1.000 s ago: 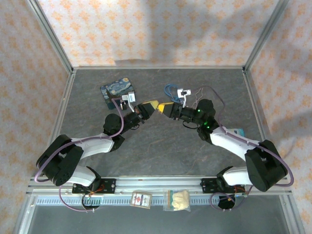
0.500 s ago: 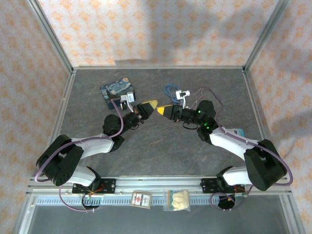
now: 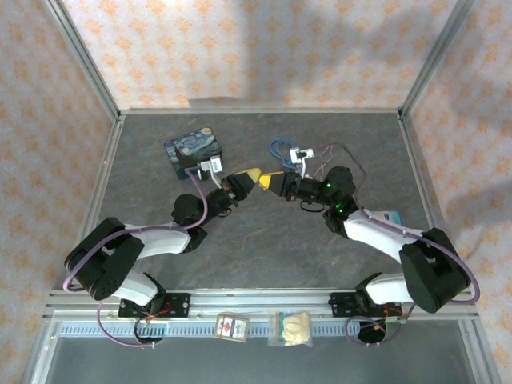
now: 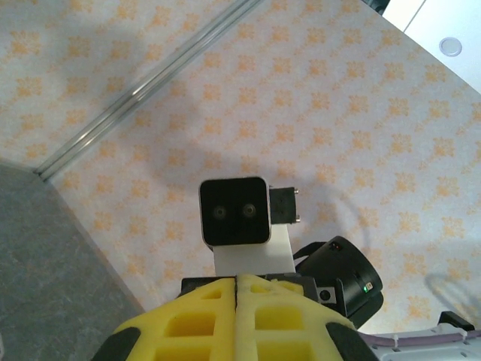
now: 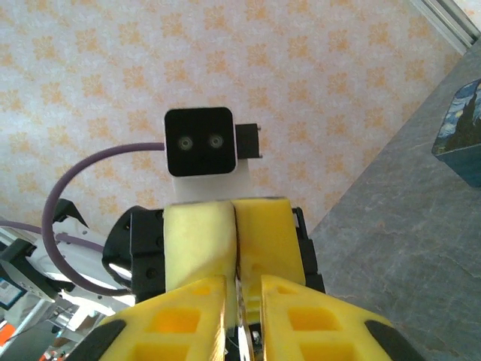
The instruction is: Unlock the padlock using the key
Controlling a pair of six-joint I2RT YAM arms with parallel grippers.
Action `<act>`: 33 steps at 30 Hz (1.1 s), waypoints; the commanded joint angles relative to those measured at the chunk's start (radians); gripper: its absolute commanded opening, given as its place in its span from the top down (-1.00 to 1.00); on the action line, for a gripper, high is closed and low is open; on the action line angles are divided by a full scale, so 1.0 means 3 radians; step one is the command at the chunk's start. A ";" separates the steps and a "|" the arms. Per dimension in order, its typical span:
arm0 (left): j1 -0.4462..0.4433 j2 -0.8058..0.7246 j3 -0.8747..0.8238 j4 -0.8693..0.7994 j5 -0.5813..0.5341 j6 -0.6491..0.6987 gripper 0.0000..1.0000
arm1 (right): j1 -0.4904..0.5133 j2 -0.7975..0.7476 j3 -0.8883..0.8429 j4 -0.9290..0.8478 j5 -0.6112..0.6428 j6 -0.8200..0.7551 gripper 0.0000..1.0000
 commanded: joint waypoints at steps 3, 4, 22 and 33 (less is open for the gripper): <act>-0.0050 0.0075 -0.0016 0.0395 -0.0101 -0.0094 1.00 | 0.0001 0.0076 -0.0059 0.0410 -0.0005 0.0123 0.64; -0.0050 0.0081 -0.0028 0.0426 -0.0119 -0.0107 1.00 | 0.0000 0.0084 -0.0065 0.0420 -0.0014 0.0129 0.66; -0.0065 0.0050 -0.0016 0.0416 -0.0235 -0.0112 1.00 | 0.0000 0.0018 -0.0126 0.0281 0.0015 0.0039 0.63; -0.0127 0.0096 -0.0050 0.0502 -0.0281 -0.0148 1.00 | 0.0000 0.0101 -0.0079 0.0388 0.0001 0.0068 0.71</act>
